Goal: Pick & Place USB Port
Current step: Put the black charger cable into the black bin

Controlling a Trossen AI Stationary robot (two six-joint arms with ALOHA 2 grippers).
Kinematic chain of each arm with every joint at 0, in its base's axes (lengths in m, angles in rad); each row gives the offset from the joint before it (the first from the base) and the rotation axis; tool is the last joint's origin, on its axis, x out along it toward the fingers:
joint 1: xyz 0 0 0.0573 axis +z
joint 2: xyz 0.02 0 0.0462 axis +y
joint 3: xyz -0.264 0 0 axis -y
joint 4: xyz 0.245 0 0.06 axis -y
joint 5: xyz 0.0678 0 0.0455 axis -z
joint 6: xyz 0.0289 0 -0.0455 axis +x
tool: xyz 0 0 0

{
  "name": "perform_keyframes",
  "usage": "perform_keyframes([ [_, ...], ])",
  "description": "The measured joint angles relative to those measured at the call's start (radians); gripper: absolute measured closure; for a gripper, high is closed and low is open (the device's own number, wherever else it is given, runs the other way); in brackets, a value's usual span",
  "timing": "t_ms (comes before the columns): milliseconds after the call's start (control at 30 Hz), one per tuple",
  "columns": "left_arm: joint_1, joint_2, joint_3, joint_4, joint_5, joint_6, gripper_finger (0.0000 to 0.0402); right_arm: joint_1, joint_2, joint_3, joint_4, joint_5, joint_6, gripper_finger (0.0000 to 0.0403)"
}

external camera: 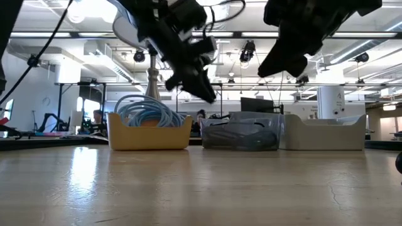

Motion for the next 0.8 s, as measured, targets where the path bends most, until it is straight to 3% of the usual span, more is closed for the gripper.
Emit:
perform_keyframes([
  [167,0.000,-0.087,0.000,-0.066,0.036,-0.050,0.0289,-0.001,0.000,0.003,0.002,-0.079,0.025,0.0341],
  [533,0.000,-0.155,0.000,-0.174,0.050,-0.090,0.0289,0.012,0.014,0.003,-0.009,-0.124,-0.005,0.0269],
  [667,-0.001,-0.163,0.000,-0.215,0.126,-0.130,0.0289,0.071,0.024,0.003,-0.008,-0.225,0.003,0.0250],
  [800,-0.001,-0.164,0.000,-0.230,0.213,-0.172,0.0290,0.161,0.055,0.004,-0.010,-0.254,0.065,0.0234],
])
